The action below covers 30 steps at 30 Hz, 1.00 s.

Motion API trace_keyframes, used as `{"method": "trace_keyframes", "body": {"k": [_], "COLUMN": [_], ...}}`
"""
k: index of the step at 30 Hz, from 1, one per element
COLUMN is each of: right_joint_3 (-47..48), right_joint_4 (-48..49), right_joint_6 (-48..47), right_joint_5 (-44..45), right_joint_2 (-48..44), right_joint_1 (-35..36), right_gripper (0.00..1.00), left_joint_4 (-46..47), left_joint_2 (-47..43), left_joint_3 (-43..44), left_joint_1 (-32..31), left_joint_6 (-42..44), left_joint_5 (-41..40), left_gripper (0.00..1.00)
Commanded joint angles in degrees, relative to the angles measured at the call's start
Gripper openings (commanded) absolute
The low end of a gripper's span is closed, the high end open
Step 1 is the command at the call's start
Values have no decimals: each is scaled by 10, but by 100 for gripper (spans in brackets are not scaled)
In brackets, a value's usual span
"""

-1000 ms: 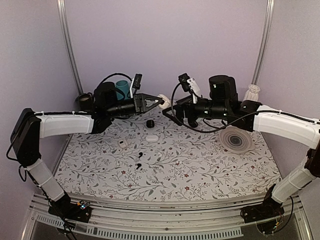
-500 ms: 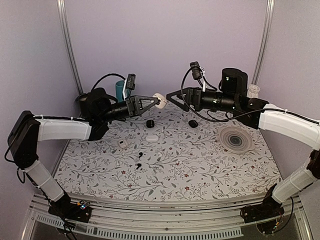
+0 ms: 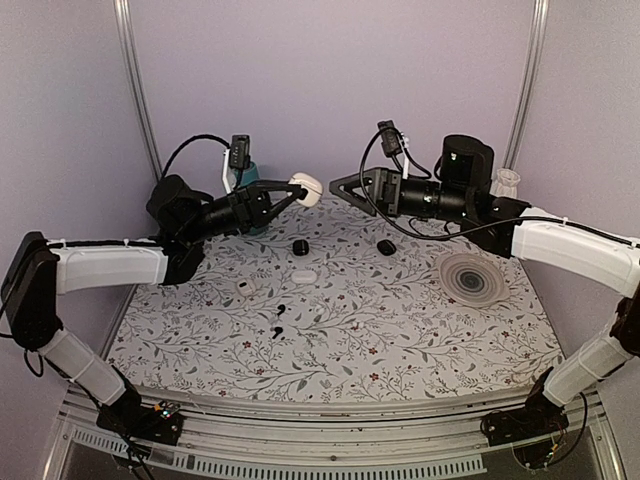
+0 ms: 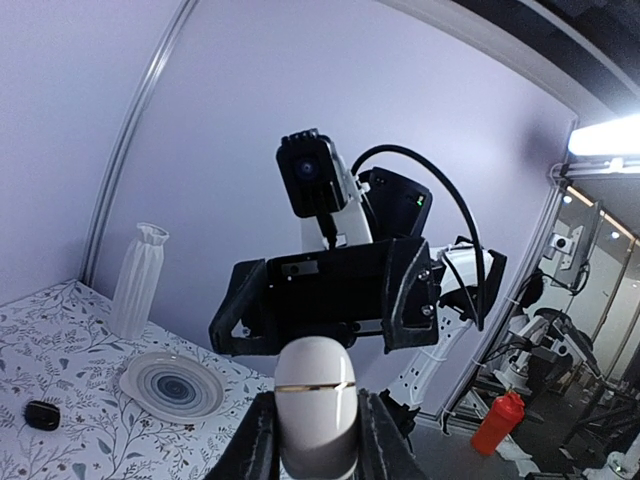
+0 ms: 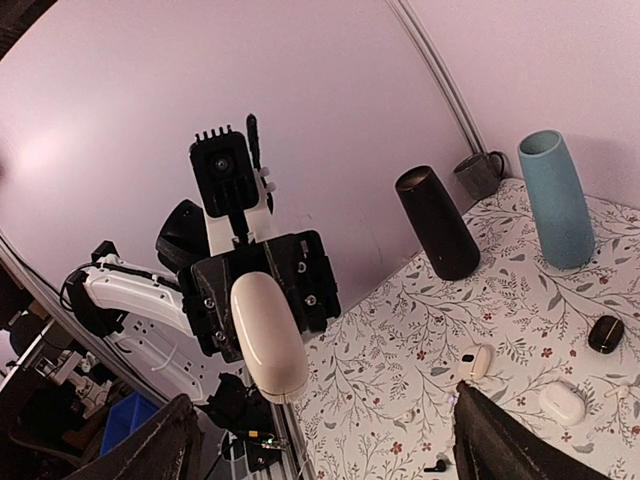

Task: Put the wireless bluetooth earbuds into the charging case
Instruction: Open the charging case.

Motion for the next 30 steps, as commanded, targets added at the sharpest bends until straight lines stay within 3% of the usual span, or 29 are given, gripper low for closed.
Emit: {"method": "trace_keyframes", "body": {"k": [1,5,15,30], "right_joint_3": [3,19,29,21], "right_joint_4": [41,36,15,-8], "right_joint_6": [20,2,-27,-24], "right_joint_5": [-13,-4,43,30], "right_joint_2": [10,23,34,25], "right_joint_1": [9,32,40,14], "right_gripper": [83,74,61,60], "left_joint_4": [3,-4,-5,-22], "left_joint_2": [-12,-12,-14,-20], "left_joint_3": [-3,1,7,12], "left_joint_1": [6,5,4,-3], "left_joint_6": [25,27,26,40], "left_joint_5": [16,26,58,71], "left_gripper": [0,0,0,0]}}
